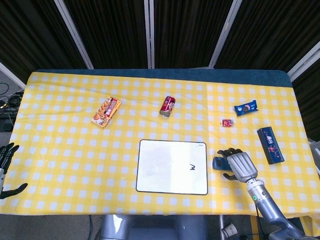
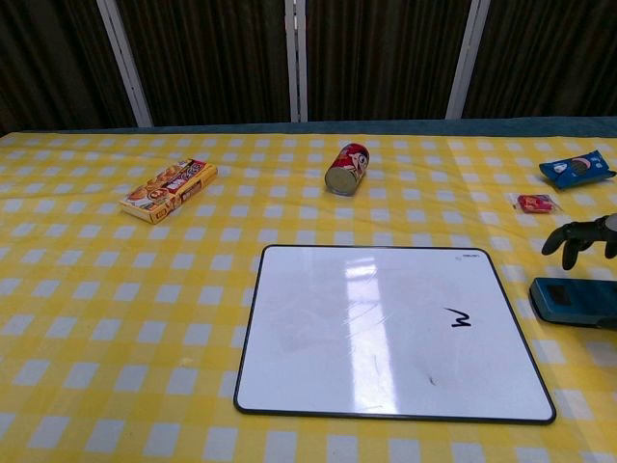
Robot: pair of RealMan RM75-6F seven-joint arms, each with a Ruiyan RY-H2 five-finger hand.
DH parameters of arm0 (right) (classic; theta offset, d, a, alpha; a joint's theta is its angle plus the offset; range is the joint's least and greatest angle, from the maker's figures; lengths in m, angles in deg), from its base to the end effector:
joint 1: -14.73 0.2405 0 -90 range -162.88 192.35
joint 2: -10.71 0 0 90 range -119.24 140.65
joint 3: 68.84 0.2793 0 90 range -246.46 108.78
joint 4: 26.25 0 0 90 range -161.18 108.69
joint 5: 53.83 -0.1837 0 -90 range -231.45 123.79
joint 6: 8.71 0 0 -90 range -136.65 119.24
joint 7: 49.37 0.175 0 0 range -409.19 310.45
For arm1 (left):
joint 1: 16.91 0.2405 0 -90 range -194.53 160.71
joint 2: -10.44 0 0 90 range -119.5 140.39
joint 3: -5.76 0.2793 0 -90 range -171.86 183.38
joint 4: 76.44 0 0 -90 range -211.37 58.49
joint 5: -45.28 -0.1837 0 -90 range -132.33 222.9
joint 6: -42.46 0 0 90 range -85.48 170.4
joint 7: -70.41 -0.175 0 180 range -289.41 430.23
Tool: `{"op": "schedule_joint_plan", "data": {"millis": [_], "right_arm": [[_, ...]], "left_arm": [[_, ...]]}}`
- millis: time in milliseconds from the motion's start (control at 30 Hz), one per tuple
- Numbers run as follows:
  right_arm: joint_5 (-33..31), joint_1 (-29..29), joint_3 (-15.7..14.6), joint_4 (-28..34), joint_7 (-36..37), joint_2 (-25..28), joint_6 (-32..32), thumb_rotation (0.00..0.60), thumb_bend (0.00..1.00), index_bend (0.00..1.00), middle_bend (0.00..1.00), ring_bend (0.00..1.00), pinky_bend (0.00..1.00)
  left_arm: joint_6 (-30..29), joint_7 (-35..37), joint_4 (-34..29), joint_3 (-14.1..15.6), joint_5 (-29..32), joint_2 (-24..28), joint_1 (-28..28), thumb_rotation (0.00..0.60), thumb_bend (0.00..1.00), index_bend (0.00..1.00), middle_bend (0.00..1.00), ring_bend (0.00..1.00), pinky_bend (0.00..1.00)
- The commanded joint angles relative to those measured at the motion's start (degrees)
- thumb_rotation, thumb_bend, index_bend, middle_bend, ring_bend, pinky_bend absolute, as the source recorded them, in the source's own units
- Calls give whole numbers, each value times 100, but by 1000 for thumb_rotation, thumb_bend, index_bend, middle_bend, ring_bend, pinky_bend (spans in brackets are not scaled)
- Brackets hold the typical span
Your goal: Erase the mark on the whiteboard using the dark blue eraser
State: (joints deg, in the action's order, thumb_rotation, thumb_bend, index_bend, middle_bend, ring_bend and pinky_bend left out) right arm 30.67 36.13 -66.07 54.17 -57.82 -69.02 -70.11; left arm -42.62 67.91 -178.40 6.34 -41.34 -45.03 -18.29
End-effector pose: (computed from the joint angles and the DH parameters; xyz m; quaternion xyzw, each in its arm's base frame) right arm -0.2917 -0.2920 0.0513 0.7410 -0.3751 0.3081 0.4640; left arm -0.3126 0.1796 0.2178 -0.6019 -0.4125 -0.3467 0.5894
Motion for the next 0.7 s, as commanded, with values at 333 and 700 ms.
{"op": "schedule_joint_plan", "data": {"millis": [333, 700], "right_arm": [[-49, 105, -62, -497, -4, -283, 39, 600, 124, 311, 381, 305, 370], [136, 149, -132, -675, 63, -432, -153, 600, 254, 431, 489, 421, 422]], "left_arm": [[103, -100, -14, -23, 67, -40, -65, 600, 0, 0, 0, 0, 0], [122, -122, -9, -32, 113, -50, -76, 600, 0, 0, 0, 0, 0]]}}
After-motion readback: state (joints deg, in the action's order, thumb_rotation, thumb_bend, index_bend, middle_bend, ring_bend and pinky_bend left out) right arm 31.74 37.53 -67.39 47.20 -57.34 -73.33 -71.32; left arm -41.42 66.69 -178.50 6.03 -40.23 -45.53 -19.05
